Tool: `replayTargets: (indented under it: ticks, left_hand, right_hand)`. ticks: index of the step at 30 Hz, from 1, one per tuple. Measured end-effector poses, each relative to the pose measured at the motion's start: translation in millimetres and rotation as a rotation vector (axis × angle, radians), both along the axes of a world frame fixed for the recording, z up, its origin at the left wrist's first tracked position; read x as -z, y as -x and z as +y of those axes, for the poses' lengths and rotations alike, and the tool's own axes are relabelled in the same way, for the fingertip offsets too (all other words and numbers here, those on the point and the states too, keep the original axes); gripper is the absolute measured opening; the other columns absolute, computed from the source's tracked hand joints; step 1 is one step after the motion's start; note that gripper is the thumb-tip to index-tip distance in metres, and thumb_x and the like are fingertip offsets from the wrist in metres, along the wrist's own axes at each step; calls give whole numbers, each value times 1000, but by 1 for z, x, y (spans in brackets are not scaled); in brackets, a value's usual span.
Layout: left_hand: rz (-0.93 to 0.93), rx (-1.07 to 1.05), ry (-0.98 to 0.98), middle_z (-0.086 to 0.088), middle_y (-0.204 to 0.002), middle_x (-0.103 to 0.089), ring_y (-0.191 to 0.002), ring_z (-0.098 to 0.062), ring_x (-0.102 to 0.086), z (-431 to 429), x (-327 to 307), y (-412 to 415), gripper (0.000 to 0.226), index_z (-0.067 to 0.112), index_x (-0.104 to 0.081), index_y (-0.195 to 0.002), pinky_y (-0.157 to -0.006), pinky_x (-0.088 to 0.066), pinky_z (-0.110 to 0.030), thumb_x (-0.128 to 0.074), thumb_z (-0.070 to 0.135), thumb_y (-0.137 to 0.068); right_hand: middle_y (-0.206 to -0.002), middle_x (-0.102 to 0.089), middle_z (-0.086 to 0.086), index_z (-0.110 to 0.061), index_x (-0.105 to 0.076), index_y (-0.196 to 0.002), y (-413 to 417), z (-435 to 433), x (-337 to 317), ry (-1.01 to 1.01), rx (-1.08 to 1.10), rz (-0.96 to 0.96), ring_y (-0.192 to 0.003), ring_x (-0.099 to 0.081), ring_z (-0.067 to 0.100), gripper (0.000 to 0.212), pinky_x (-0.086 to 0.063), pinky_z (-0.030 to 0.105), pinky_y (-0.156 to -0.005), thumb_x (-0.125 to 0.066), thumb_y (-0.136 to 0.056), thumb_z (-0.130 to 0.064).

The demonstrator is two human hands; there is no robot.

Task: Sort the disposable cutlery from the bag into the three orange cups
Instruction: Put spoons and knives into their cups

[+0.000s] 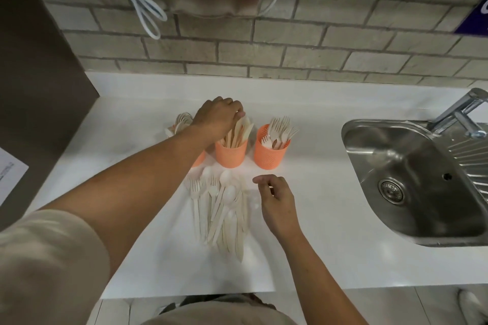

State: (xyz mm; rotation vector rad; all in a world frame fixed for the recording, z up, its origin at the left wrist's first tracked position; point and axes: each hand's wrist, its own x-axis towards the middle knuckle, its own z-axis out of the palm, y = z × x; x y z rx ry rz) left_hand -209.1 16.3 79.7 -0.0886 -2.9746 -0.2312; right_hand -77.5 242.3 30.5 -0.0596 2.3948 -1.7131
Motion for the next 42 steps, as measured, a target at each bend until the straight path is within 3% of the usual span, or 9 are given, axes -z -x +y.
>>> replayTargets:
  ticks: [7, 10, 14, 16, 18, 22, 29, 35, 42]
  left_hand:
    - [473, -165, -577, -3, -108, -65, -97, -22, -62, 42, -14, -78, 22, 15, -67, -113, -88, -51, -38, -55, 29, -100]
    - [205, -303, -689, 2, -104, -59, -95, -16, -59, 47, 9, -145, 25, 19, -63, -116, -87, -54, -39, -64, 33, -96]
    - [-335, -682, -540, -15, -140, -42, -135, -39, -40, 37, 48, -206, 77, 21, -38, -151, -108, -41, -48, -65, 59, -90]
    - [-442, -724, -510, -17, -152, -35, -143, -42, -32, 29, 59, -220, 98, 18, -21, -159, -111, -39, -51, -65, 68, -87]
    - [-470, -640, -560, -13, -160, -26, -149, -38, -25, 23, 67, -231, 123, 23, -6, -163, -116, -34, -51, -71, 77, -74]
    - [-503, -358, -484, 6, -169, -2, -155, -25, -7, 28, 78, -253, 157, 38, 14, -160, -124, -25, -50, -79, 87, -44]
    - [-332, -302, -411, 8, -167, -22, -150, -17, -22, 31, 104, -269, 126, 33, -13, -162, -123, -27, -39, -76, 80, -63]
    - [-335, -274, -497, 13, -167, -19, -150, -13, -20, 19, 100, -269, 128, 38, -17, -161, -123, -29, -42, -82, 78, -58]
    - [-447, -163, -444, 15, -171, -2, -155, -13, -8, 0, 95, -248, 140, 39, -6, -163, -126, -22, -43, -86, 75, -54]
  right_hand:
    - [-114, -57, -1, -20, -67, -114, -2, 6, 11, -216, -59, -7, -93, -60, 4, 20, -43, 10, -76, -53, -100, -16]
    - [-118, -52, 6, -14, -59, -124, -3, 9, 20, -451, -181, -136, -100, -60, 21, 30, -48, 29, -85, -56, -98, -27]
    - [-122, -43, 7, -11, -48, -124, -17, 0, 31, -621, -317, -298, -113, -52, 30, 50, -46, 41, -98, -53, -96, -52]
    - [-126, -42, 9, -11, -45, -126, -23, -13, 37, -733, -342, -182, -113, -45, 33, 59, -40, 38, -90, -45, -93, -60]
    - [-133, -42, 12, -11, -43, -133, -21, -25, 38, -783, -365, 35, -114, -40, 35, 64, -40, 39, -84, -42, -90, -59]
    - [-153, -37, 12, -11, -41, -151, 10, -46, 28, -723, -432, 276, -130, -38, 38, 59, -46, 52, -103, -53, -99, -35]
    - [-155, -43, 1, -16, -45, -148, 30, -60, 49, -774, -672, 371, -137, -38, 29, 49, -39, 47, -106, -44, -102, -32]
    - [-160, -41, 8, -14, -49, -149, 12, -22, 52, -571, -463, 428, -146, -33, 32, 62, -35, 54, -117, -47, -93, -40]
    - [-169, 25, -10, -47, 9, -160, -33, 41, 65, -822, -764, 318, -154, 29, 14, 116, 10, 42, -125, -55, -73, -88]
